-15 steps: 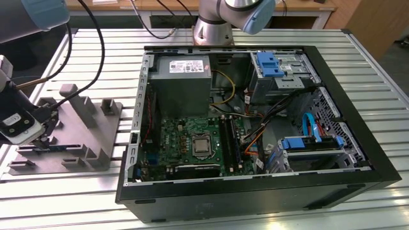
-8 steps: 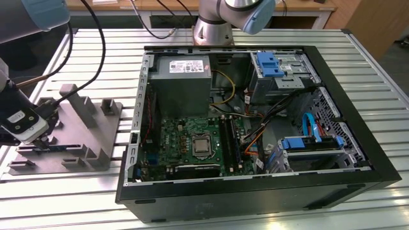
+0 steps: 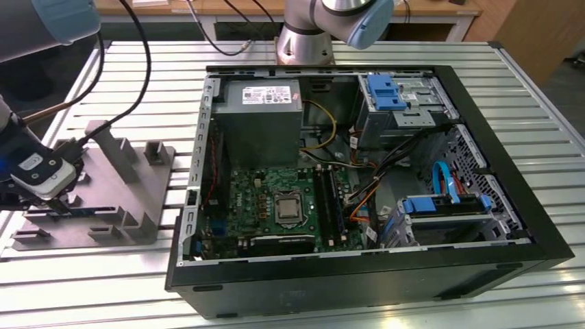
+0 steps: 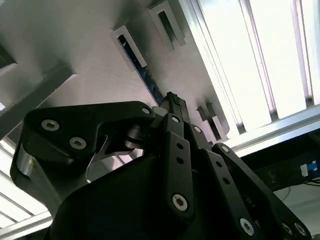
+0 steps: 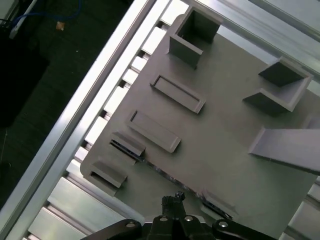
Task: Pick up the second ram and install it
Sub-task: 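Pick up the second ram and move it above second insertion slot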
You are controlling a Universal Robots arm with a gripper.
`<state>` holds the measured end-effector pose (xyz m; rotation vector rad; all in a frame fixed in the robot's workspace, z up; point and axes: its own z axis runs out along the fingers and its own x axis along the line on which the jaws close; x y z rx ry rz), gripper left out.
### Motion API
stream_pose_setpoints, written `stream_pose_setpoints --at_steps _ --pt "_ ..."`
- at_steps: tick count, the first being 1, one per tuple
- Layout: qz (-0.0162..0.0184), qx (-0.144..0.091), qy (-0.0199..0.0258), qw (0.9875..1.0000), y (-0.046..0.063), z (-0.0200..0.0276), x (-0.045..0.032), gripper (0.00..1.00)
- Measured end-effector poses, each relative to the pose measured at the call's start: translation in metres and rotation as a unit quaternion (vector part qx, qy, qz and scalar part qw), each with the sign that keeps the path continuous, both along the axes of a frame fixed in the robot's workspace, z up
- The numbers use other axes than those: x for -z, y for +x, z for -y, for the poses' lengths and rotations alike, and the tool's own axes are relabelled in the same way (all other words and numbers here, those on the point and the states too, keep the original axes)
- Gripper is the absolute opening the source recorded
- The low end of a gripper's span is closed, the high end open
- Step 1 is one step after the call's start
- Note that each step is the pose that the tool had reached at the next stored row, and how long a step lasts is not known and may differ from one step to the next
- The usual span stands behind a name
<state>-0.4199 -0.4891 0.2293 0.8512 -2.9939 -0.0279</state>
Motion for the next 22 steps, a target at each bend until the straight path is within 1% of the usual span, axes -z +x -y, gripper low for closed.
stream_pose_setpoints --at_steps 3,6,8,11,14,17,20,22 --pt "0.0 -0.027 0.0 0.9996 0.0 0.0 0.0 0.1" --pt "0.0 -0.054 0.0 0.9985 0.0 0.0 0.0 0.1" --pt "0.0 -0.072 0.0 0.9974 0.0 0.0 0.0001 0.1" --pt "0.0 -0.099 0.0 0.9951 0.0 0.0 0.0001 0.1" --pt "0.0 -0.127 0.0 0.9919 0.0 0.0 0.0003 0.1" --pt "0.0 -0.154 0.0 0.9881 0.0 0.0 0.0003 0.1" --pt "0.0 -0.181 0.0 0.9835 0.0 0.0 0.0004 0.1" --pt "0.0 -0.198 0.0 0.9801 0.0 0.0 0.0004 0.1"
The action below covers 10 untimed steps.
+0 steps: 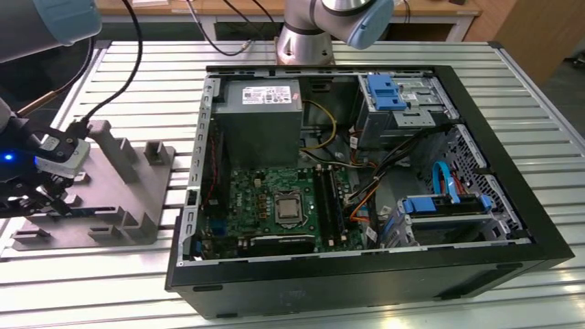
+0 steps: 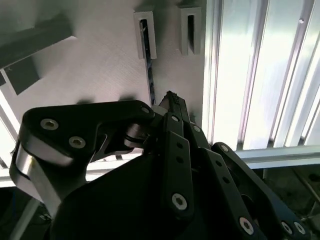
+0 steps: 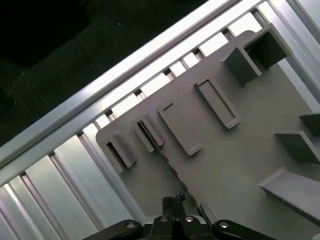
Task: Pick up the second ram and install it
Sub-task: 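Pick up the second ram and move it above second insertion slot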
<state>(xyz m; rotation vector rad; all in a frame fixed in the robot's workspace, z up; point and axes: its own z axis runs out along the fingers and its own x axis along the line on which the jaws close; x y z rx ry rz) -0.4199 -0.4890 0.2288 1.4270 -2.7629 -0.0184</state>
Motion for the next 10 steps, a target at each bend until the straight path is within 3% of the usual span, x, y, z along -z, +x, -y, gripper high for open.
stream_pose_setpoints --at_steps 5,10 --pt "0.0 -0.036 0.0044 0.9994 -0.0001 -0.0001 -0.0001 0.1" --pt "-0.0002 -0.081 0.0047 0.9967 0.0001 0.0001 0.0003 0.1"
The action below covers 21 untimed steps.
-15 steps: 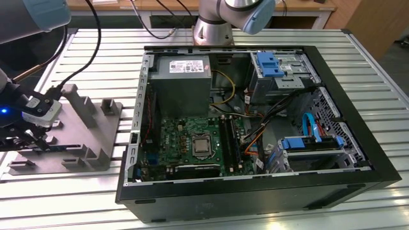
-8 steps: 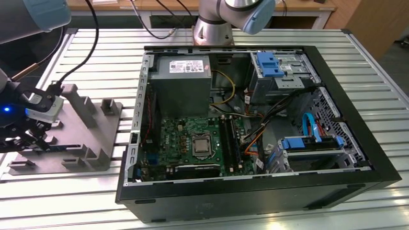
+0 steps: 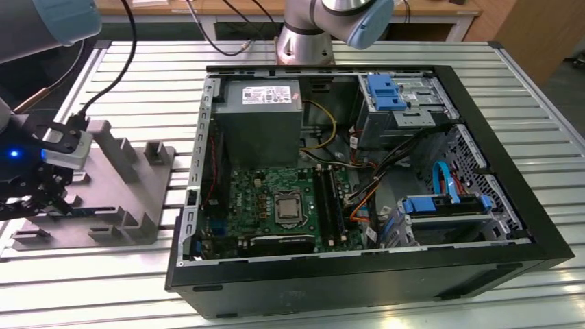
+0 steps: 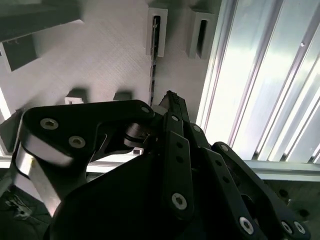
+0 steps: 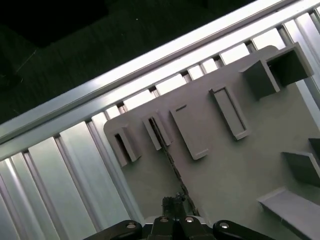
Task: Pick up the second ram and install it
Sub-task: 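Pick up the second ram and move it above second insertion slot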
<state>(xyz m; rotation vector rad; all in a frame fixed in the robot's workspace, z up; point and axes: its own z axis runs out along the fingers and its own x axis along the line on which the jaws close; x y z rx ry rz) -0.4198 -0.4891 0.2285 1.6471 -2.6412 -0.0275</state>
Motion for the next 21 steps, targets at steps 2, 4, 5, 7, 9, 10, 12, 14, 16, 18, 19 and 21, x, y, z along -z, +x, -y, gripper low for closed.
stream_pose_setpoints --at_steps 2,4,5,7,9,10,12,14,16,18,19,21 --pt "0.0 -0.018 0.0 0.9998 -0.0001 0.0 0.0002 0.1" --pt "0.0 -0.036 0.0 0.9994 -0.0001 0.0 0.0003 0.1" --pt "0.0 -0.045 0.0 0.999 -0.0001 0.0 0.0003 0.1" --pt "0.0 -0.063 0.0 0.998 -0.0001 -0.0001 0.0004 0.1" --pt "0.0 -0.081 0.0 0.9967 -0.0001 0.0 0.0004 0.1" --pt "0.0 -0.089 0.0 0.9961 -0.0001 0.0 0.0005 0.1" --pt "0.0001 -0.104 0.0002 0.9945 -0.0001 -0.0001 0.0005 0.1" --pt "0.0001 -0.117 0.0003 0.9931 -0.0001 -0.0001 0.0005 0.1" --pt "0.0001 -0.128 0.0004 0.9917 -0.0001 -0.0001 0.0005 0.1" --pt "0.0 -0.14 0.0005 0.9902 -0.0001 -0.0001 0.0005 0.1" --pt "0.0001 -0.145 0.0006 0.9894 -0.0001 -0.0001 0.0005 0.1" --pt "0.0001 -0.156 0.0007 0.9877 -0.0001 0.0 0.0005 0.1"
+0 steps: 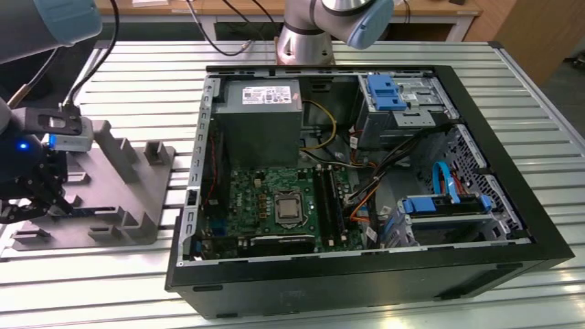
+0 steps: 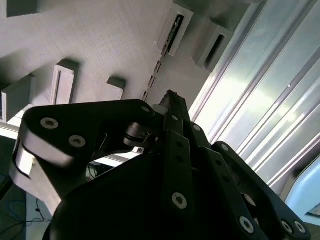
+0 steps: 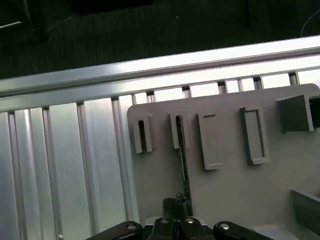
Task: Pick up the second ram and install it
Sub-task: 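Pick up the second ram and move it above second insertion slot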
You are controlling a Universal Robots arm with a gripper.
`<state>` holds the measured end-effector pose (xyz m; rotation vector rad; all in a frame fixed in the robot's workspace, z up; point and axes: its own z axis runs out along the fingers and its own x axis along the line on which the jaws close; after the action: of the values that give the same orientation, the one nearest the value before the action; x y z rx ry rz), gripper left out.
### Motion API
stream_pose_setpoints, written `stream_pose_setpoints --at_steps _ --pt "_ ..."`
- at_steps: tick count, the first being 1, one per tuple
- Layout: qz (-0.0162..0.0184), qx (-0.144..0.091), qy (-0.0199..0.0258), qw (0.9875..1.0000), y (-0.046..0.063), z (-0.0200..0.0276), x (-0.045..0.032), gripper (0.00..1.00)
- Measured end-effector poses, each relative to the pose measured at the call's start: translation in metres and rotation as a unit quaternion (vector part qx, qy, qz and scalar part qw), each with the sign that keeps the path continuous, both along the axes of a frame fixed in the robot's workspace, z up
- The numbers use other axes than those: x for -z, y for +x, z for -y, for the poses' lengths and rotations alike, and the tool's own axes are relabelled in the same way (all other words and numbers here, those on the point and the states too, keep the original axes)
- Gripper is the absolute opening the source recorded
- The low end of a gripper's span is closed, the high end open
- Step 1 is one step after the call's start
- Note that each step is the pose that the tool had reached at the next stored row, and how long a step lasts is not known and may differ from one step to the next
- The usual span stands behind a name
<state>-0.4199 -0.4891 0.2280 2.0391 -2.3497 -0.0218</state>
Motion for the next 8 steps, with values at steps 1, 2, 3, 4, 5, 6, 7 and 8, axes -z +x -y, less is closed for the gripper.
stream_pose_setpoints --at_steps 1,2,3,4,5,6,7,8 --pt "0.0 -0.005 0.0001 1.0 0.0 0.0 0.0 0.1" --pt "0.0 -0.011 0.0001 0.9999 0.0 0.0 0.0 0.1" --pt "0.0 -0.016 0.0001 0.9999 0.0 0.0 0.0 0.1" --pt "0.0 -0.021 0.0002 0.9998 0.0 0.0 0.0 0.1" --pt "0.0 -0.027 0.0002 0.9996 0.0 0.0 0.0 0.1" --pt "0.0 -0.032 0.0002 0.9995 0.0 0.0 0.0 0.1" --pt "0.0 -0.037 0.0003 0.9993 0.0 0.0 0.0 0.1" --pt "0.0 -0.042 0.0003 0.9991 0.0 0.0 0.0 0.1"
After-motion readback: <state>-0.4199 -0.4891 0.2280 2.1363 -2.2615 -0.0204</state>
